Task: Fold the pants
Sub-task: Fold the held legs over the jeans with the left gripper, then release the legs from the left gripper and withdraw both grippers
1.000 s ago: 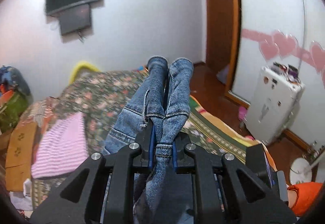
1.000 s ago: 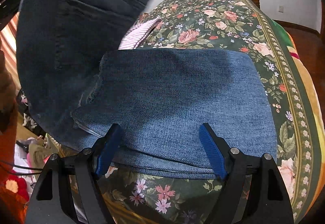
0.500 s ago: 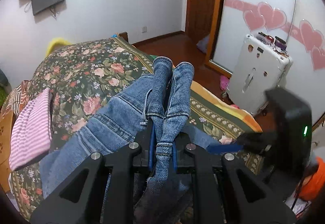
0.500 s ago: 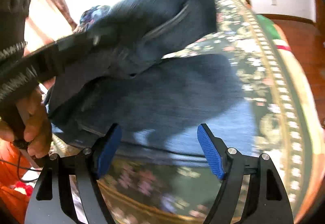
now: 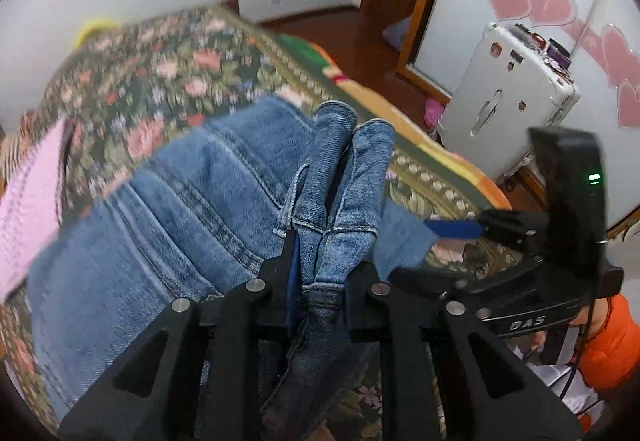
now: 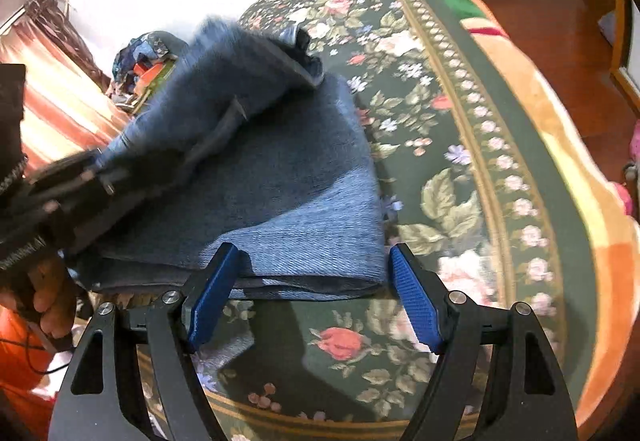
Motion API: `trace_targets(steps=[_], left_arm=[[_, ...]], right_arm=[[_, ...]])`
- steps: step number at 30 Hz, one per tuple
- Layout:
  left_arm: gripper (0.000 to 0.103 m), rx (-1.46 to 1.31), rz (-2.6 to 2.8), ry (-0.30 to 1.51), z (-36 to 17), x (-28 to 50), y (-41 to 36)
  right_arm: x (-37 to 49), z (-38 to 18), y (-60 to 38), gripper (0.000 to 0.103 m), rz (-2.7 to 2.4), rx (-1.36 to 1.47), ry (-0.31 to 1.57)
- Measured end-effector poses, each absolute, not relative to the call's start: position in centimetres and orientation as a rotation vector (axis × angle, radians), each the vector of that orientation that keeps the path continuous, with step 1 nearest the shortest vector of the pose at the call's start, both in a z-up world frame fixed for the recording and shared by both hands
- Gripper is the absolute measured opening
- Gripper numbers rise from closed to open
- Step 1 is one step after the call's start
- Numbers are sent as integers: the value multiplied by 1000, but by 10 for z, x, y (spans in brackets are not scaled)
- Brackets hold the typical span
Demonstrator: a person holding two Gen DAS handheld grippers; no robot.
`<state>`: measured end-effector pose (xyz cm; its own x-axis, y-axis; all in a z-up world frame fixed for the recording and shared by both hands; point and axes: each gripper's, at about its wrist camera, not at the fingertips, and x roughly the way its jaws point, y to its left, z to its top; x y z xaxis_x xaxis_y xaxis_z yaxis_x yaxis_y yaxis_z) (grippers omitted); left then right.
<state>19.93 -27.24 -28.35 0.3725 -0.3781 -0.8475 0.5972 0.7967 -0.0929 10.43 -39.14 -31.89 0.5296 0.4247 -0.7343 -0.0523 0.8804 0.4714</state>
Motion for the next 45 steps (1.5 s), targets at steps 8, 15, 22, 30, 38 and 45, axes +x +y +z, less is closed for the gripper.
trace_targets(steps=[8, 15, 22, 30, 38, 45], left_arm=[[19, 288, -595, 1023, -286, 192, -278], [19, 221, -593, 1043, -289, 196, -271], [20, 247, -574, 1017, -289, 188, -272], [31, 217, -613, 1042, -284, 186, -266], [64, 127, -655, 984, -254, 172, -238], [68, 81, -477, 894, -211, 204, -174]], right_arm=[[90, -305, -408, 74, 239, 402, 942], [90, -277, -415, 75, 247, 434, 862], [119, -258, -399, 75, 275, 380, 804], [131, -291, -396, 75, 267, 315, 900], [123, -305, -400, 75, 195, 221, 971], [101, -294, -413, 75, 166, 259, 955]])
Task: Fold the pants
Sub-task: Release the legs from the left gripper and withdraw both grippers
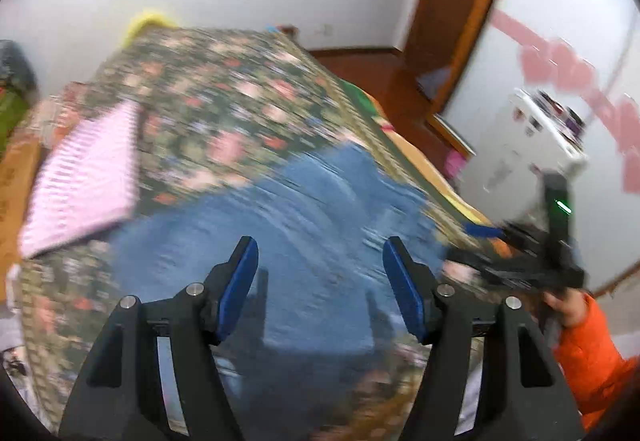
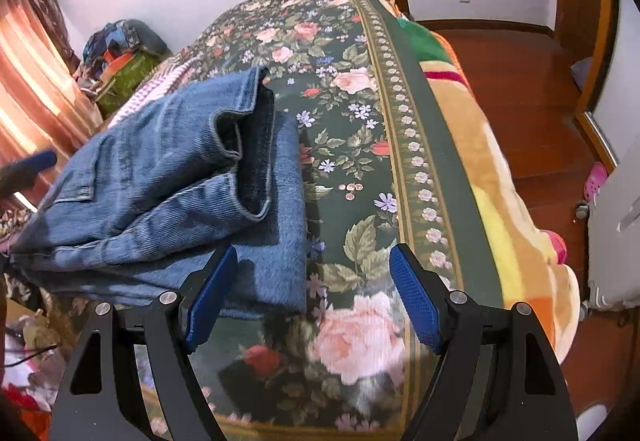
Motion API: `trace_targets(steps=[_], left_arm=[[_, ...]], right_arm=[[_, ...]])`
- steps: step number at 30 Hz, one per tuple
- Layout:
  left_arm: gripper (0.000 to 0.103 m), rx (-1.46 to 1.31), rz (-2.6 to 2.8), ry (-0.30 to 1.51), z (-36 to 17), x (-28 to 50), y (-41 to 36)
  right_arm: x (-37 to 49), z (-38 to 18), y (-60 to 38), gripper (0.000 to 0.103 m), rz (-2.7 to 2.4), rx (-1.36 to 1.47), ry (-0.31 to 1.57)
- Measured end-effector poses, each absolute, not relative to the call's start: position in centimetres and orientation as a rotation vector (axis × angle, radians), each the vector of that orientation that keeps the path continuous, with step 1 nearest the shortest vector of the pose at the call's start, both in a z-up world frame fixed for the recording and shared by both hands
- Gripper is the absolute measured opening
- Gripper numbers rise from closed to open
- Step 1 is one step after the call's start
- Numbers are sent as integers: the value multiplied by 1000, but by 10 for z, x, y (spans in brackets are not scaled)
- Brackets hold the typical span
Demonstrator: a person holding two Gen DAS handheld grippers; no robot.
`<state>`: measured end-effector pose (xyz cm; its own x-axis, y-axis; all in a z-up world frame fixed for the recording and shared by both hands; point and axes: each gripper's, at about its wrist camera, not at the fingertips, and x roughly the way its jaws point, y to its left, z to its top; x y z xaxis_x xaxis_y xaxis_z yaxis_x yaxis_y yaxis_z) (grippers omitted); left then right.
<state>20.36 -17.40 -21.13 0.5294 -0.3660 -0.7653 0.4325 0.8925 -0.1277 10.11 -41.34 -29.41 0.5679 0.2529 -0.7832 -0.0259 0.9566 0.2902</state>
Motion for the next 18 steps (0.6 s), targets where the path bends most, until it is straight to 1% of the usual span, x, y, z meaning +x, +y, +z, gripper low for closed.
trace_targets(steps=[2, 5, 11, 16, 18], left_arm=[[72, 76, -417, 880, -208, 221, -153], [72, 85, -310, 879, -216, 256, -120], [72, 158, -180, 993, -268, 325, -76], [72, 131, -148, 1086, -314, 363, -56], [72, 108, -155, 1126, -331, 371, -49]], right_arm=[[94, -288, -412, 76, 176, 268, 948], [84, -282, -400, 77, 203, 260, 947], [77, -286, -363, 77, 296, 284, 996], [84, -292, -332, 77, 358, 295, 1041], [90, -295, -325, 79, 351, 282, 1055]])
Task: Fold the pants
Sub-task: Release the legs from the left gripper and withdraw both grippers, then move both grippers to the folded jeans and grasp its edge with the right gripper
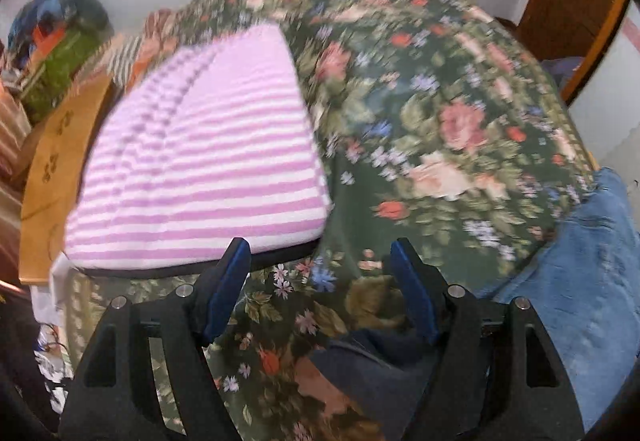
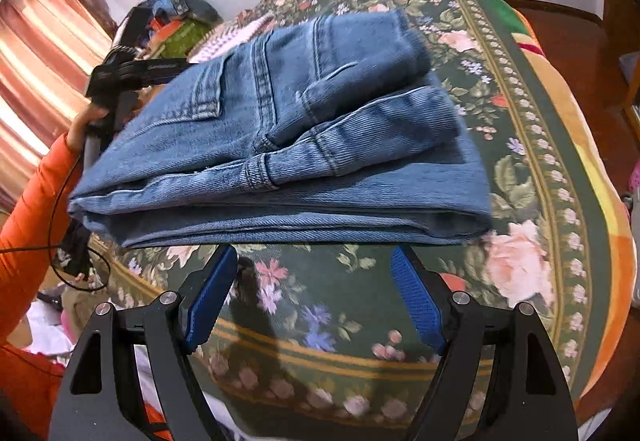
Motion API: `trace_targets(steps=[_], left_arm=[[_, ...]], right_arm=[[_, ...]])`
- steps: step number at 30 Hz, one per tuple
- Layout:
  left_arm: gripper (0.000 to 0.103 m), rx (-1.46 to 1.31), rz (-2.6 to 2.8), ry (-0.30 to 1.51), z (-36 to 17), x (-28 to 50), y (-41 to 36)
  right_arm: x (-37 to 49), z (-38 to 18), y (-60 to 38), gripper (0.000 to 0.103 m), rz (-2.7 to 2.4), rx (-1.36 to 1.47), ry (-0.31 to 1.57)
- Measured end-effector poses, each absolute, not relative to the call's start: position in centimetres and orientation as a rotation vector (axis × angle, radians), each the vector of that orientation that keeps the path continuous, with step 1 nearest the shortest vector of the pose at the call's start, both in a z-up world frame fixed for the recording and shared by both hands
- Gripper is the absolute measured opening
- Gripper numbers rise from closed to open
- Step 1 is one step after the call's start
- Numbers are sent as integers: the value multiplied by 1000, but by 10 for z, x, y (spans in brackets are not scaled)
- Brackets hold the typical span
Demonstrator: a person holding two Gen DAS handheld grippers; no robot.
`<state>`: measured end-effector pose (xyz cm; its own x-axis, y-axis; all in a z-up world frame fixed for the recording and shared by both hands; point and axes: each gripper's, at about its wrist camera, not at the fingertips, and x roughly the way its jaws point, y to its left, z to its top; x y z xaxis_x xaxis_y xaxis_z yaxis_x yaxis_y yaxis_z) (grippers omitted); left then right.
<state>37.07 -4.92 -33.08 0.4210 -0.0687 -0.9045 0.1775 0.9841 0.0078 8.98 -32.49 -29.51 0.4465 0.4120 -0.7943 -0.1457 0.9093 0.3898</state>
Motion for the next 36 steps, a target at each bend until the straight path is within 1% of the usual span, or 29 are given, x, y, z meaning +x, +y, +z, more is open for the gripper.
trace_targets(steps=[3, 8, 12, 16, 21, 25, 29, 36], left_arm=[[72, 65, -211, 1152, -344, 369, -42], [72, -2, -269, 1193, -349, 354, -27], [72, 38, -276, 1195, -341, 322, -14], [72, 12, -312, 1202, -336, 282, -5], [72, -39, -321, 1163, -325, 227, -10], [72, -106, -329, 1138, -323, 207, -17], [72, -77, -309, 1100, -315, 203, -20], [72, 15, -266, 942, -266, 225, -21]], right_arm=[[101, -297, -321, 80, 345, 276, 1062], [119, -299, -325, 80, 329, 260, 1079], [145, -301, -331, 80, 318, 200, 1083], [173, -303, -339, 79, 288, 159, 1066], [193, -308, -349, 79, 273, 161, 1064], [184, -300, -361, 79, 250, 138, 1051], [178, -284, -375, 79, 214, 127, 1016], [185, -243, -369, 79, 195, 99, 930]])
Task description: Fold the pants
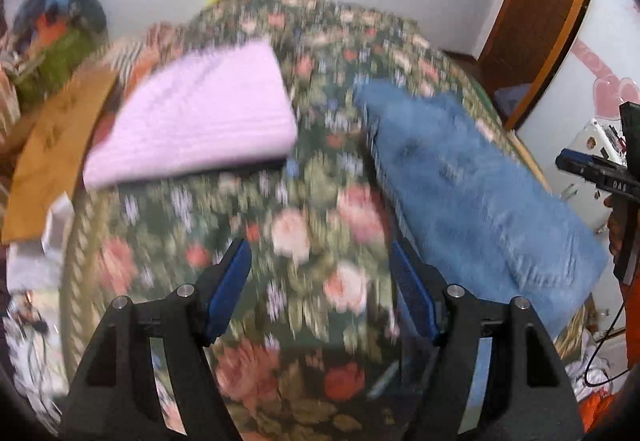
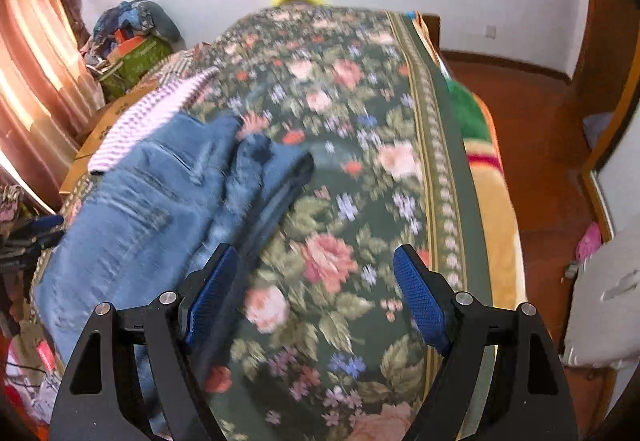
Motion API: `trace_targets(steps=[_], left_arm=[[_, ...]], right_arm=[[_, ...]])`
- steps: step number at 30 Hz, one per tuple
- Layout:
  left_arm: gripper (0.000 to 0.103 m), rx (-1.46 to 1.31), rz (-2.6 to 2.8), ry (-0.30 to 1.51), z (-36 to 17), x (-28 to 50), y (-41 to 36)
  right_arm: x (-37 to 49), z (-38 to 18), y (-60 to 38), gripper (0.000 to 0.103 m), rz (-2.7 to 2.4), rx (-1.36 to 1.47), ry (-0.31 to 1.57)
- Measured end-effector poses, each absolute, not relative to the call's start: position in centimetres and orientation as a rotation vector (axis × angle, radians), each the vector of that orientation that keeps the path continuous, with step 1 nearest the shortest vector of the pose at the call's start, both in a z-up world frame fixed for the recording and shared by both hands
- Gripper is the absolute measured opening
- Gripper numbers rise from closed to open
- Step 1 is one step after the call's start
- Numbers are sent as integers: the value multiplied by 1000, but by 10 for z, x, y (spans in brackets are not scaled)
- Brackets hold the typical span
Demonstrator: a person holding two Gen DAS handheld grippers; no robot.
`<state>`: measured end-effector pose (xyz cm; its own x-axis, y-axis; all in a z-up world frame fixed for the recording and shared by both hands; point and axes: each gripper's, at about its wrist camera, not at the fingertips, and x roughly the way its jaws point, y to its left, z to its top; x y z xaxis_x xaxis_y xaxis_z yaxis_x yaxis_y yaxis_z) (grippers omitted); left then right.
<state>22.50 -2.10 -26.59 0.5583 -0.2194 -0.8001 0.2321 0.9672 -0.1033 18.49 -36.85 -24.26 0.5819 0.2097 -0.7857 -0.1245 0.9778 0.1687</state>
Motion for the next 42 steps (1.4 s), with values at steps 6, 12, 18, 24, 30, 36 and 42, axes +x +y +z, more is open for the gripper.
trace_targets(steps=[6, 12, 18, 24, 30, 36, 42], left_arm=[[72, 37, -273, 873, -242, 266, -39], [72, 21, -303, 843, -237, 297, -60], [72, 48, -362, 840, -246, 321, -83], [72, 47, -393, 848, -259, 338, -90], [72, 10, -407, 875, -274, 352, -88], [72, -5, -410, 925, -293, 359, -91], [72, -12, -411, 927, -298, 356, -92]], right_arm=[[207, -221, -332, 79, 257, 37, 871], [236, -222, -302, 79, 269, -24, 860], [265, -240, -285, 79, 321, -39, 956], [285, -259, -280, 67, 398, 20, 1025], [298, -276, -275, 59, 445, 47, 1082], [302, -280, -282, 36, 445, 91, 1073], [298, -272, -289, 29, 467, 124, 1047]])
